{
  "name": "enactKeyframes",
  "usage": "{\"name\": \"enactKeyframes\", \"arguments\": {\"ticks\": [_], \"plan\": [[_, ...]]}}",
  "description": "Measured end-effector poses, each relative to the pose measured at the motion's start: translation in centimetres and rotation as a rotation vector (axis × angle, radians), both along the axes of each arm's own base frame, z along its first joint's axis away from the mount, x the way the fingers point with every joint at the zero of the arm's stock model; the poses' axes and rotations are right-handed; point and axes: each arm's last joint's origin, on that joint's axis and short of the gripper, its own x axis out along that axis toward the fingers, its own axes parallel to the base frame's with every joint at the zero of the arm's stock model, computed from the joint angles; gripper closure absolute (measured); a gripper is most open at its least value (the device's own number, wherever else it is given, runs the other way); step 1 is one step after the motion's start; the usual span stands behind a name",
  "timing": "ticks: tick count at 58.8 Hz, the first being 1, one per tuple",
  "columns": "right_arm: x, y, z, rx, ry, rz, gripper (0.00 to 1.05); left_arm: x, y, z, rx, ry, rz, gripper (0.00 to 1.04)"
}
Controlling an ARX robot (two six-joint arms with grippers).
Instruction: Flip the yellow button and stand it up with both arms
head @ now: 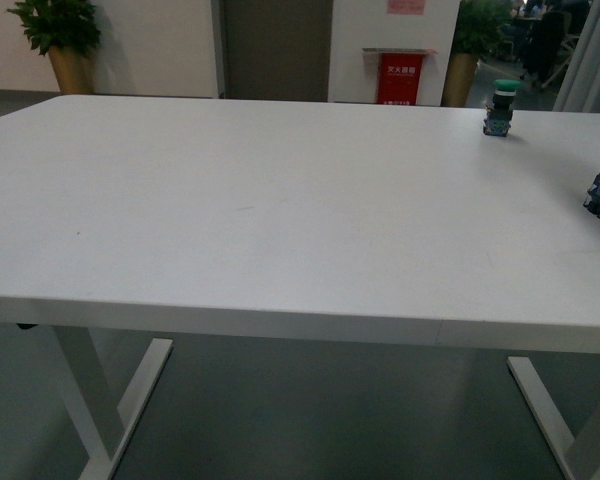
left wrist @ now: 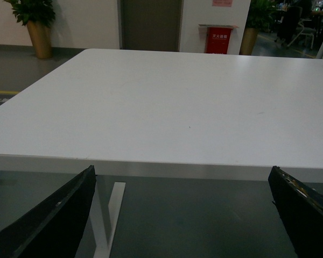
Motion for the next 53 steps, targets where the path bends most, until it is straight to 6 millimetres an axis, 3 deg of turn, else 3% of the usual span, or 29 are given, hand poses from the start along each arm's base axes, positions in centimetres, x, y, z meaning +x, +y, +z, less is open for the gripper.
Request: {"name": "enactKeyframes", "arguments": {"ticks": [5,19,32,53], "plan": [[1.6,-0.7,-2.1,-0.113,0.089,-0.012,0.69,0.0,0.0,0.0,0.000,0.000,0.000,0.06],[4.7,-1.5,-5.8,-0.153,0.244,-0.045,0.69,0.0,0.0,0.0,0.000,0.000,0.000,0.06],[7.2,-1.2,-7.3,-0.042,0.379,-0.158,0.69,0.0,0.0,0.0,0.000,0.000,0.000,0.06],[9.6,-1.1,-8.9,0.025,0.352,-0.231,0.69,0.0,0.0,0.0,0.000,0.000,0.000,0.06]]}}
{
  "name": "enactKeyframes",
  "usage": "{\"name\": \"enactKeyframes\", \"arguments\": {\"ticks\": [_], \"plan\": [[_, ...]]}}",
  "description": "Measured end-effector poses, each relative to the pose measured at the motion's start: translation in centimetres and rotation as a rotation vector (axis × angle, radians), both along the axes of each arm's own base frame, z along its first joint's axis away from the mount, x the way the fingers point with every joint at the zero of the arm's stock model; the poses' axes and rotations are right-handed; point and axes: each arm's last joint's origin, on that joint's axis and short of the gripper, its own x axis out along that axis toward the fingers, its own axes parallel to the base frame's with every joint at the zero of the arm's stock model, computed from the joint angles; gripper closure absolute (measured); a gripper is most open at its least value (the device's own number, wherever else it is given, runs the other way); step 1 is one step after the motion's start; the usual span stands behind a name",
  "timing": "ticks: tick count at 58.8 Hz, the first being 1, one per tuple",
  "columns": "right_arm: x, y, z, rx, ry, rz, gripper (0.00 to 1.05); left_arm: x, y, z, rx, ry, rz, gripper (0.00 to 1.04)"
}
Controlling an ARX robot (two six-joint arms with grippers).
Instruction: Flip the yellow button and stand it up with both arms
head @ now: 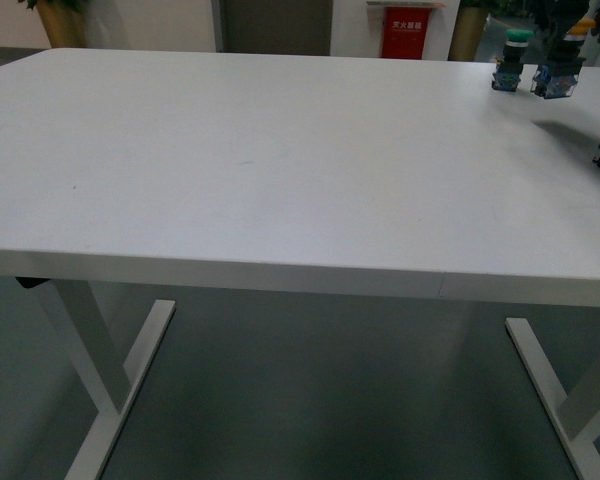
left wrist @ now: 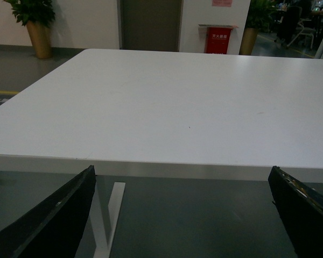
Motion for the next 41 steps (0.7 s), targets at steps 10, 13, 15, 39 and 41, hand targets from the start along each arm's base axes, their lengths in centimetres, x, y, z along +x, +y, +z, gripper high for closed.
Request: {"name": "enactKeyframes", "arguments": {"ticks": [10,13,15,39,41], "plan": [[0.6,-0.6,-1.2,0.019,0.022,-0.030,0.69,0.0,0.0,0.0,0.000,0.000,0.000,0.06],[0.7,-0.9,-1.5,0.029,0.026,-0.038,0.69,0.0,0.0,0.0,0.000,0.000,0.000,0.06],[0.8,-1.2,-1.7,0.033,0.026,-0.048,0.69,0.0,0.0,0.0,0.000,0.000,0.000,0.06],[1.1,-2.0,-2.6,0.054,0.039,-0.079,0.69,0.0,0.0,0.0,0.000,0.000,0.000,0.06],[1.1,-2.0,-2.6,0.054,0.039,-0.080,0.69,0.0,0.0,0.0,0.000,0.000,0.000,0.06]]}}
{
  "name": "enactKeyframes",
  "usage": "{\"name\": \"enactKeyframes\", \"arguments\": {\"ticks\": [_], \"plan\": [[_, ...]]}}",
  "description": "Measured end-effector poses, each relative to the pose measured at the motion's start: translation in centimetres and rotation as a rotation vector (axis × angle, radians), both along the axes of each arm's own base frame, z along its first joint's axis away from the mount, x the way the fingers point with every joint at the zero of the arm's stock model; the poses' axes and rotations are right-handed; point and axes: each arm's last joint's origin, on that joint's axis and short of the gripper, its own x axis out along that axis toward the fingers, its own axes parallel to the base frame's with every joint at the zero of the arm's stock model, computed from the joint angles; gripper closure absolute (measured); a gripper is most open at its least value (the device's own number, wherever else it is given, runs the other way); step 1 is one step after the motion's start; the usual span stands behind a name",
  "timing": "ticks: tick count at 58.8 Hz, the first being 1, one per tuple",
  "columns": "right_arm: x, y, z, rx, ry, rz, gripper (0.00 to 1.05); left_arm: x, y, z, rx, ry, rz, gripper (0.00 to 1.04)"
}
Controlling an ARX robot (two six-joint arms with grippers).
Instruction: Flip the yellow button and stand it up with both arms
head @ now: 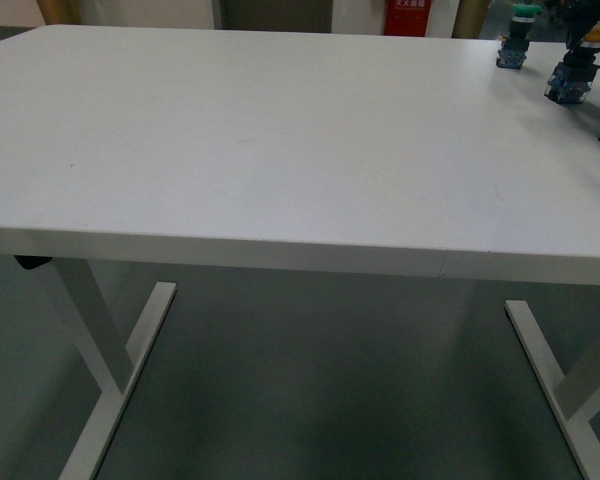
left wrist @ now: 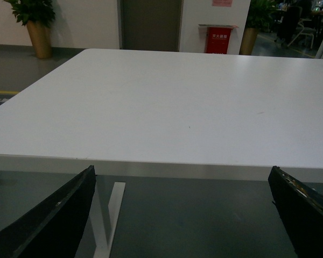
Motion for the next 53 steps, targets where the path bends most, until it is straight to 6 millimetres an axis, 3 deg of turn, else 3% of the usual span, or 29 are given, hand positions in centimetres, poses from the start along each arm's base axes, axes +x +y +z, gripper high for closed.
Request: {"name": "enactKeyframes", "arguments": {"ticks": [11,13,25,30,34,37,44,53], "plan": [[0.0,0.0,0.0,0.002,-0.001,0.001,0.68,0.0,0.0,0.0,0.000,0.000,0.000,0.06],[0.0,-0.1,0.0,0.002,-0.002,0.001,0.59,0.0,0.0,0.0,0.000,0.000,0.000,0.06],[0.1,-0.3,-0.2,0.008,-0.003,-0.002,0.26,0.0,0.0,0.0,0.000,0.000,0.000,0.06],[0.2,-0.5,-0.1,0.010,-0.014,-0.009,0.04,0.0,0.0,0.0,0.000,0.000,0.000,0.06],[0.2,-0.7,-0.1,0.017,-0.021,-0.015,0.03,0.0,0.0,0.0,0.000,0.000,0.000,0.06],[0.3,-0.9,-0.1,0.016,-0.031,-0.020,0.10,0.0,0.0,0.0,0.000,0.000,0.000,0.06],[0.2,-1.2,0.4,0.039,-0.086,0.001,0.07,0.0,0.0,0.0,0.000,0.000,0.000,0.06],[-2.6,-1.6,3.0,0.080,-0.161,0.064,0.07,0.0,0.0,0.0,0.000,0.000,0.000,0.06]]}}
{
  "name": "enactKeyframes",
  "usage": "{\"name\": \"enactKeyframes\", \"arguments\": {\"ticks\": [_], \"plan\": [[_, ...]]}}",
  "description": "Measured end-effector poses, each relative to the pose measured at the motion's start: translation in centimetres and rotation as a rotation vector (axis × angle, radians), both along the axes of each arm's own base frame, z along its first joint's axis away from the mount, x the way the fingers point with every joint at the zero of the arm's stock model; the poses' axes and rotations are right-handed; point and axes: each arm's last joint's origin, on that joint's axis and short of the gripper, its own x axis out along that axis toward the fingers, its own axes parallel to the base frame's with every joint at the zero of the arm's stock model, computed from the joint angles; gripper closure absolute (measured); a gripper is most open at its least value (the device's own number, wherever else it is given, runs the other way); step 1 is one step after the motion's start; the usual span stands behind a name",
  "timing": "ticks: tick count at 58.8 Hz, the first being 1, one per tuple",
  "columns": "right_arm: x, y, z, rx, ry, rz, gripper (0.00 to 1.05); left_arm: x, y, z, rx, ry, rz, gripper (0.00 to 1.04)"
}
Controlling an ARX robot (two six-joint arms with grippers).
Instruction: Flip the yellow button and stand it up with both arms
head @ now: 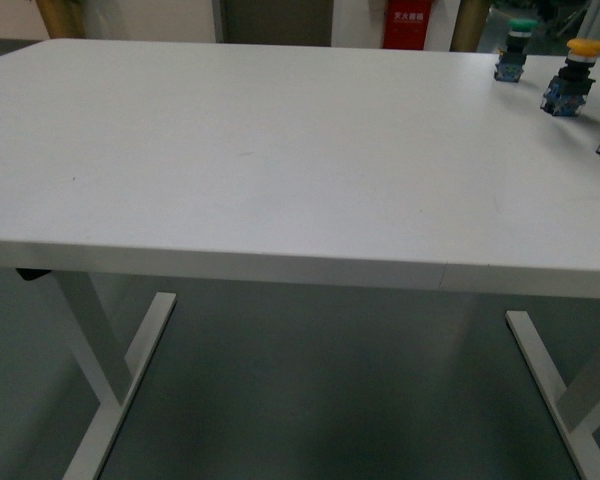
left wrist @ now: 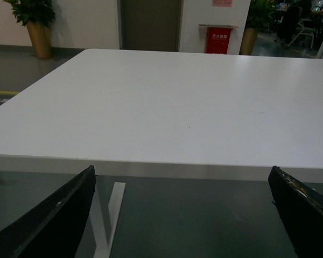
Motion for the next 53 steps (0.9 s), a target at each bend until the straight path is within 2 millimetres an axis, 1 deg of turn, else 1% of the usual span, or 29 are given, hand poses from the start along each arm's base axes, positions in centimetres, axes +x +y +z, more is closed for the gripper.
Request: {"name": "enactKeyframes", "arguments": {"ticks": [3,5,8,10,15,17,18,22,27,37,39,40,43,44,45,46,47,51,53], "plan": [[-1.7,-0.1,1.5,0.027,-0.040,0.032,0.07,0.0,0.0,0.0,0.000,0.000,0.000,0.06],[-2.3,-0.2,2.1,0.041,-0.053,0.046,0.07,0.0,0.0,0.0,0.000,0.000,0.000,0.06],[-4.0,-0.2,3.3,0.082,-0.083,0.085,0.07,0.0,0.0,0.0,0.000,0.000,0.000,0.06],[-4.7,-0.2,3.7,0.101,-0.094,0.101,0.07,0.0,0.0,0.0,0.000,0.000,0.000,0.06],[-7.5,-0.4,5.1,0.177,-0.135,0.162,0.07,0.0,0.0,0.0,0.000,0.000,0.000,0.06],[-8.2,-0.4,5.3,0.201,-0.142,0.175,0.07,0.0,0.0,0.0,0.000,0.000,0.000,0.06],[-8.9,-0.5,5.5,0.222,-0.151,0.188,0.07,0.0,0.0,0.0,0.000,0.000,0.000,0.06],[-10.7,-0.7,5.9,0.274,-0.167,0.215,0.07,0.0,0.0,0.0,0.000,0.000,0.000,0.06],[-13.5,-1.2,6.0,0.367,-0.180,0.242,0.07,0.0,0.0,0.0,0.000,0.000,0.000,0.06],[-18.1,-2.6,5.7,0.540,-0.193,0.251,0.07,0.0,0.0,0.0,0.000,0.000,0.000,0.06],[-19.0,-2.9,5.7,0.542,-0.216,0.237,0.08,0.0,0.0,0.0,0.000,0.000,0.000,0.06],[-19.2,-2.8,5.6,0.530,-0.238,0.238,0.09,0.0,0.0,0.0,0.000,0.000,0.000,0.06],[-20.6,-3.1,5.0,0.322,-0.432,0.147,0.19,0.0,0.0,0.0,0.000,0.000,0.000,0.06],[-20.9,-3.1,4.9,0.302,-0.459,0.143,0.21,0.0,0.0,0.0,0.000,0.000,0.000,0.06],[-21.6,-3.1,4.6,0.240,-0.513,0.114,0.24,0.0,0.0,0.0,0.000,0.000,0.000,0.06],[-22.7,-3.1,4.1,0.173,-0.575,0.105,0.30,0.0,0.0,0.0,0.000,0.000,0.000,0.06],[-23.5,-3.0,3.7,0.136,-0.607,0.106,0.33,0.0,0.0,0.0,0.000,0.000,0.000,0.06],[-26.4,-2.7,2.1,0.074,-0.671,0.120,0.46,0.0,0.0,0.0,0.000,0.000,0.000,0.06],[-27.5,-2.5,1.4,0.057,-0.680,0.125,0.51,0.0,0.0,0.0,0.000,0.000,0.000,0.06]]}}
